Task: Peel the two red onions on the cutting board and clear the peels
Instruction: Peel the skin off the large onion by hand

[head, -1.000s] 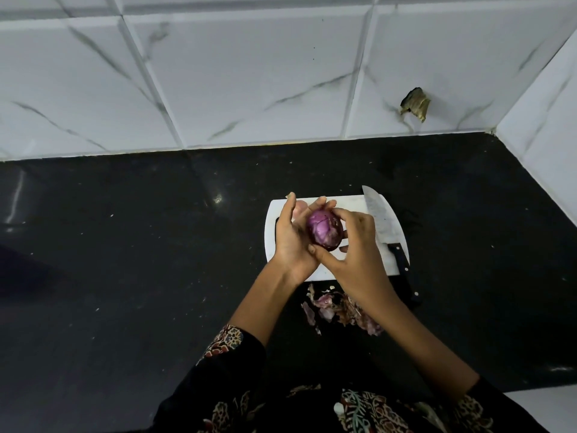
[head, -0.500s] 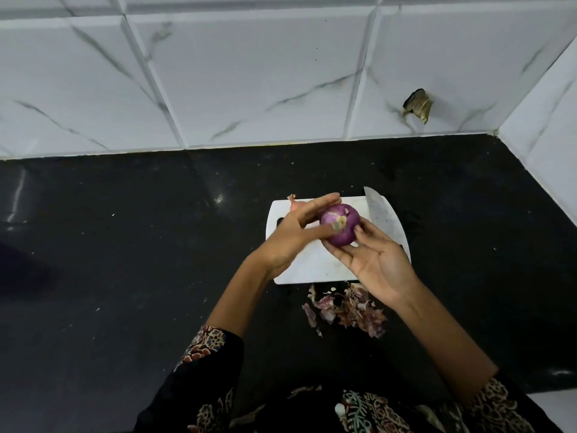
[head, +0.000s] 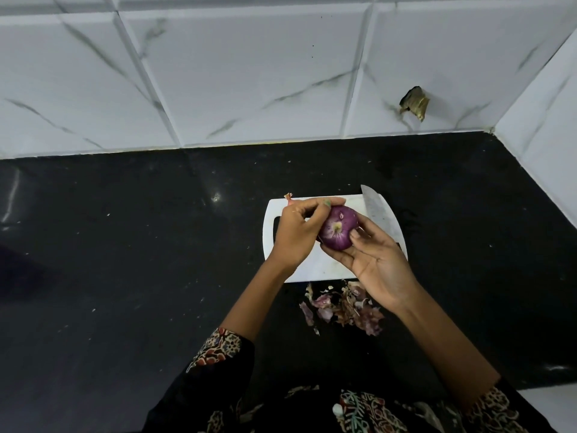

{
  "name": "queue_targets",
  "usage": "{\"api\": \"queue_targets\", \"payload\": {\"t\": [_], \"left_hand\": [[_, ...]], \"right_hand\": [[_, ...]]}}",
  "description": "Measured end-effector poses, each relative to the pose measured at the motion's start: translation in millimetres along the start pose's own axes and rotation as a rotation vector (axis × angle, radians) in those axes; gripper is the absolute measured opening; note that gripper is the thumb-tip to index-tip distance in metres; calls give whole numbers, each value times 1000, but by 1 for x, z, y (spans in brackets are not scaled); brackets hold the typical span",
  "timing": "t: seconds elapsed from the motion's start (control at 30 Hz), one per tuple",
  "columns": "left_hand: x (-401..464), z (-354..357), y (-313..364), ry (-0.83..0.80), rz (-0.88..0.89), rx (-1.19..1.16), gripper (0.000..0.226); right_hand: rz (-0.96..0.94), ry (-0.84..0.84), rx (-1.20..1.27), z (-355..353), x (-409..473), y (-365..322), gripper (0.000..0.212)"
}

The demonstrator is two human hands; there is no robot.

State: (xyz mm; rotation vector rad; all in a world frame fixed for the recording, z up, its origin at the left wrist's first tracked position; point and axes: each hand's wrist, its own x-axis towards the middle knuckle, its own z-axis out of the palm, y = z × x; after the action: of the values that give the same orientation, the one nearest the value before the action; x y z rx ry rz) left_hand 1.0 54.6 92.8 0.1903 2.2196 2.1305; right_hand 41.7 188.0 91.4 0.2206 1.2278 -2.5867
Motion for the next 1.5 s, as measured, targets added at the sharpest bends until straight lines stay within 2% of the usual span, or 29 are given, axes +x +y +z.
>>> {"api": "queue_targets", "payload": {"t": [0.33,0.5,0.6,0.67,0.77,0.83,0.97,1.07,1.2,1.37,1.5], "left_hand": [[-1,-5,-2,-83,-38,48,23],[-1,-10,-13,-46,-164,0,27],[-6,-17,-14,-81,-246,-39,26],[-8,-22,-13,-101,-273,-12,29],[-11,-28,-14,-97,-290,54,33],[-12,-31,-19,-66,-296,70,34],[-10,-36,-30,-39,-279,134,33],[-6,-40,-41,-16,-301,162,31],[-5,-44,-60,-36,-355,225,32],[-4,-45,-68,-98,-331,319,37],[-4,-46,-70,-137,-314,324,41]], "right_hand": [[35,28,-33,-6,-1,3,48],[56,73,29,-7,2,3,47],[65,133,42,-8,8,6,36],[78,169,-87,-10,11,12,28],[46,223,-505,-13,18,24,22],[36,218,-648,-14,24,30,22],[94,223,-650,-12,38,36,27],[131,228,-742,-11,46,42,31],[209,119,-893,-13,49,50,54],[80,46,-1225,-15,52,55,64],[56,21,-1242,-21,50,57,64]]}}
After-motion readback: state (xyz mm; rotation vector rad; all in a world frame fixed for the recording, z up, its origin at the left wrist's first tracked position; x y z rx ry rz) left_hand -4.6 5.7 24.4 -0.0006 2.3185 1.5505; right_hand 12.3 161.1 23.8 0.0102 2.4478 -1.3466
